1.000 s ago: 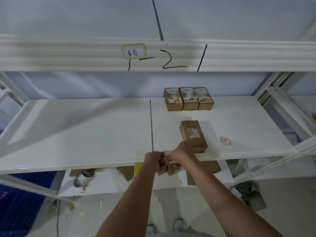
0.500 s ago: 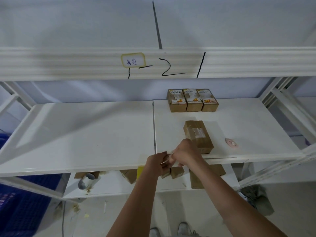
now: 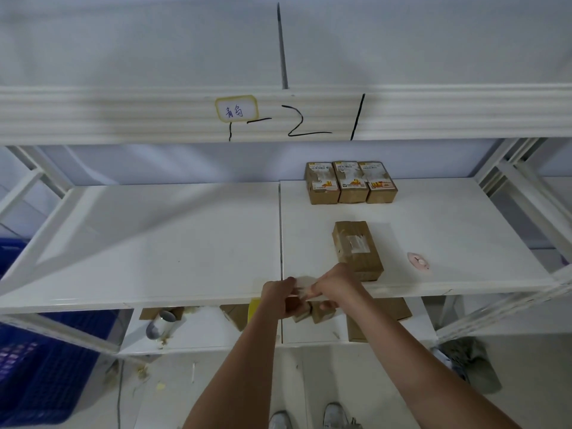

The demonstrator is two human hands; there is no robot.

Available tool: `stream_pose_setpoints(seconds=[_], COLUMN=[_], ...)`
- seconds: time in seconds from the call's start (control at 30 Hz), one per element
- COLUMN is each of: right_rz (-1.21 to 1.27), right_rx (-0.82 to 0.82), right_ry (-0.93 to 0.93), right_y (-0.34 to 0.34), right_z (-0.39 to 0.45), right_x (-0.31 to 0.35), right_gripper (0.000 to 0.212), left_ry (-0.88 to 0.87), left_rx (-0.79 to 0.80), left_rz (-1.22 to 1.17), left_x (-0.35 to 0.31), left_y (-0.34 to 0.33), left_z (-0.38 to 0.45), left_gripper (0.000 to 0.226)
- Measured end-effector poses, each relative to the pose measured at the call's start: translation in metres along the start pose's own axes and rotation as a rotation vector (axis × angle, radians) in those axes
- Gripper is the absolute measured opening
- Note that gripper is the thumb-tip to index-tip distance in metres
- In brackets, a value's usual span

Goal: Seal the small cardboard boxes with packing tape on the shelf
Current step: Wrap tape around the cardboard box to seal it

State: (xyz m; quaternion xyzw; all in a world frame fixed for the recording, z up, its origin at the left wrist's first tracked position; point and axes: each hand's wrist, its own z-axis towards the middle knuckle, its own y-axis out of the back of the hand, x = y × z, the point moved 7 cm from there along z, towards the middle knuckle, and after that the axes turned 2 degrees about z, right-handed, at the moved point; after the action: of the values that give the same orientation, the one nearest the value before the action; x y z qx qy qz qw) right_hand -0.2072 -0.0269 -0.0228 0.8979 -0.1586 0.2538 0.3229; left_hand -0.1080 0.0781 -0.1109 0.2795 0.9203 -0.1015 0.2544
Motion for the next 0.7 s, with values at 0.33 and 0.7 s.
stream_pose_setpoints(seconds=[0.33,0.7], right_rz=[0.11,0.253], right_rx=[0.005,0.083], right_ry=[-0.042,-0.135], right_y=[-0.005,-0.008], right_z=[0.006,0.004], right_x=[-0.015,-0.003], right_gripper=[0.039,0.045], left_ry=[-0.006,-0.053], left_rx=[-0.213,-0.28], left_rz=[0.343,0.335], left_x=[-0.016,-0.012], left_y=[0.011,0.02], left_z=[0.008,0.021], left_gripper=[0.043,0.039])
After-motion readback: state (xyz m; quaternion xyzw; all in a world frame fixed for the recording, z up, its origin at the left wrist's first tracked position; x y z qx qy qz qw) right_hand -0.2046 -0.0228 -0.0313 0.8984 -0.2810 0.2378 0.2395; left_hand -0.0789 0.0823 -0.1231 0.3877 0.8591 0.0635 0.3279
